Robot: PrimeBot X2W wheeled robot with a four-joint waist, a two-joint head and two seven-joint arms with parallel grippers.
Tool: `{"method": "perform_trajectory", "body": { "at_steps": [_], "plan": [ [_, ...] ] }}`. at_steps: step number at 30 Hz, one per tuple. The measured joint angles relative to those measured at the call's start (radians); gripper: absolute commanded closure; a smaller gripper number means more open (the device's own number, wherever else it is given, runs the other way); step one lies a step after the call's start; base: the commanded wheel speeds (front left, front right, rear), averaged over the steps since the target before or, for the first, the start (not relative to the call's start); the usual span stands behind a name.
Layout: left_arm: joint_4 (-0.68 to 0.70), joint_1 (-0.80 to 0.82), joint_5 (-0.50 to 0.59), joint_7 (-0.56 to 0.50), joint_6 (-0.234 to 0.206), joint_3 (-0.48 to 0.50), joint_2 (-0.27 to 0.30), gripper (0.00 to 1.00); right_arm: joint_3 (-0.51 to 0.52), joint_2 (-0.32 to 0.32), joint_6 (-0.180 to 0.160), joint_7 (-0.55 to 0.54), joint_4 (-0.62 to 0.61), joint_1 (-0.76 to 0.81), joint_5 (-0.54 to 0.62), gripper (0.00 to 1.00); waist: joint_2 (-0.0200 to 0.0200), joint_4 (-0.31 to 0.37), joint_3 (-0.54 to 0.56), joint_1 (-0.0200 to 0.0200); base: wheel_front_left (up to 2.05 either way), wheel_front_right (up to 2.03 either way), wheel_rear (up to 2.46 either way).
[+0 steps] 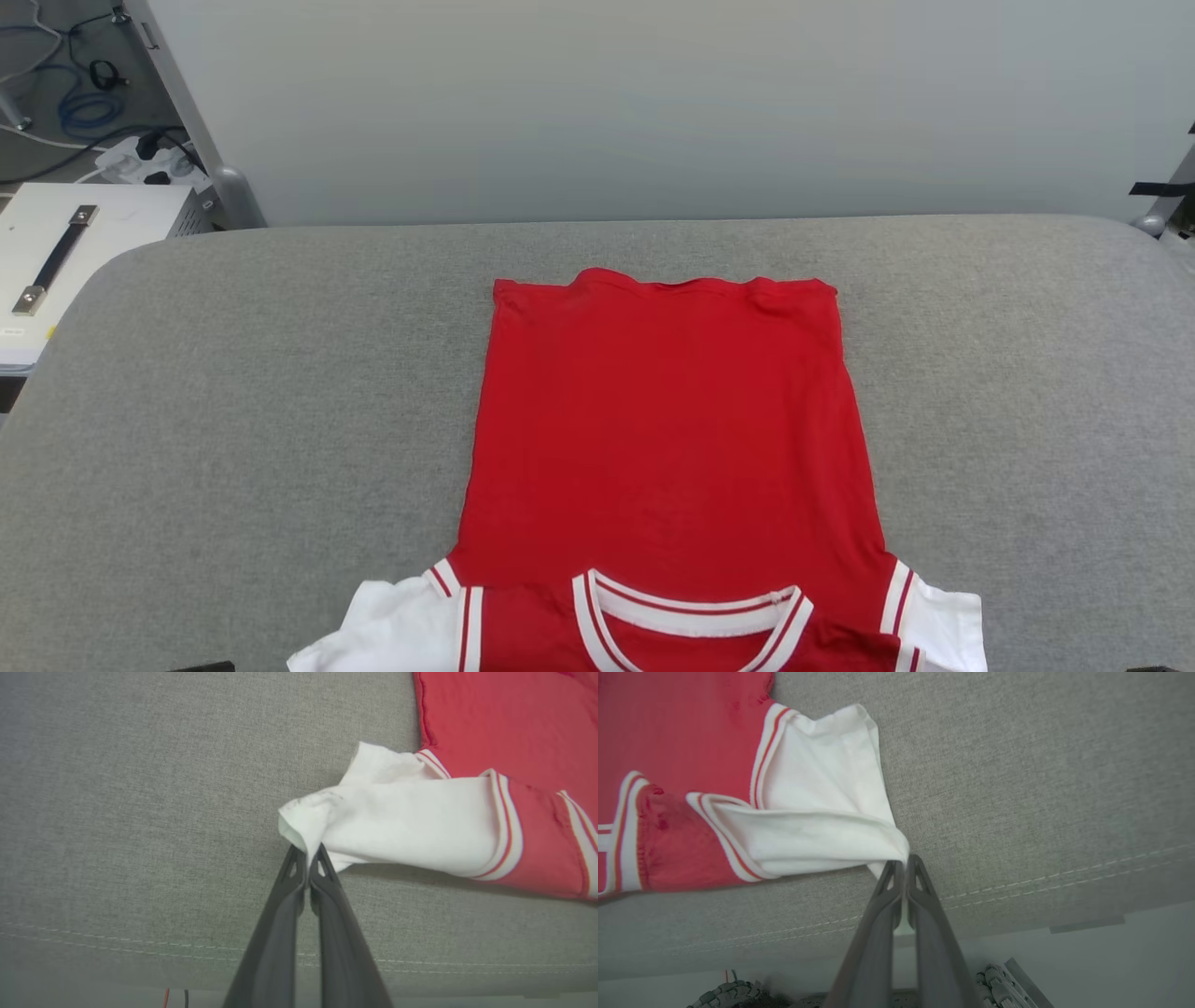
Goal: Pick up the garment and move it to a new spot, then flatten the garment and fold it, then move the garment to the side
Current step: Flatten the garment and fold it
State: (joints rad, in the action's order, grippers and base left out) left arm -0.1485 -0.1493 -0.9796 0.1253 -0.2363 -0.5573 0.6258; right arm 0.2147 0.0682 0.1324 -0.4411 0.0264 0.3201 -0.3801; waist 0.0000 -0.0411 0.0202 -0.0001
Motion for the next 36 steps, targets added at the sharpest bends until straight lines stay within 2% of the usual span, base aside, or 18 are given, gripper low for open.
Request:
{"method": "perform_trajectory", "body": {
  "at_steps": [4,5,6,7,15,19,22,29,36],
  "plan": [
    [0.027,-0.020,0.001,-0.003,-0.016,-0.014,0.001,1.00,-0.011,-0.005,0.000,-0.005,0.028,0.010,-0.005,1.00,0.0000,-0.010,0.008,0.0000,0.00,0.00,0.00],
    [0.030,-0.019,0.002,-0.003,-0.016,-0.017,0.000,1.00,-0.017,-0.007,-0.001,-0.002,0.031,0.010,-0.007,0.78,0.0000,-0.013,0.009,0.0000,0.00,0.00,0.00],
    [0.033,-0.018,0.005,-0.002,-0.016,-0.020,-0.001,1.00,-0.021,-0.008,-0.001,0.006,0.032,0.008,-0.008,0.33,0.0000,-0.017,0.009,0.0000,0.00,0.00,0.00],
    [0.035,-0.017,0.008,0.001,-0.016,-0.022,-0.002,1.00,-0.025,-0.007,-0.001,0.018,0.031,0.005,-0.009,0.00,0.0000,-0.020,0.009,0.0000,0.00,0.00,0.00],
    [0.061,0.027,0.052,0.023,-0.019,-0.033,-0.016,1.00,-0.012,0.012,-0.001,0.157,0.007,-0.129,0.026,0.00,0.0000,-0.048,-0.002,0.0000,0.00,0.00,0.00],
    [0.078,0.057,0.076,0.037,-0.030,-0.034,-0.019,1.00,-0.006,0.035,-0.001,0.164,0.073,-0.255,0.038,0.00,0.0000,-0.066,-0.018,0.0000,0.00,0.00,0.00],
    [0.099,0.085,0.088,0.039,-0.035,-0.038,-0.026,1.00,-0.002,0.068,-0.001,0.135,0.162,-0.366,0.029,0.00,0.0000,-0.081,-0.037,0.0000,0.00,0.00,0.00],
    [0.137,0.168,0.135,0.040,-0.039,-0.058,-0.052,1.00,-0.012,0.172,-0.001,-0.008,0.378,-0.641,-0.014,0.00,0.0000,-0.130,-0.101,0.0001,0.00,0.00,0.00],
    [0.154,0.252,0.153,0.051,-0.011,-0.077,-0.094,1.00,-0.035,0.245,-0.001,-0.213,0.522,-0.915,-0.017,0.00,0.0000,-0.187,-0.194,0.0001,0.00,0.00,0.00]
  ]
}}
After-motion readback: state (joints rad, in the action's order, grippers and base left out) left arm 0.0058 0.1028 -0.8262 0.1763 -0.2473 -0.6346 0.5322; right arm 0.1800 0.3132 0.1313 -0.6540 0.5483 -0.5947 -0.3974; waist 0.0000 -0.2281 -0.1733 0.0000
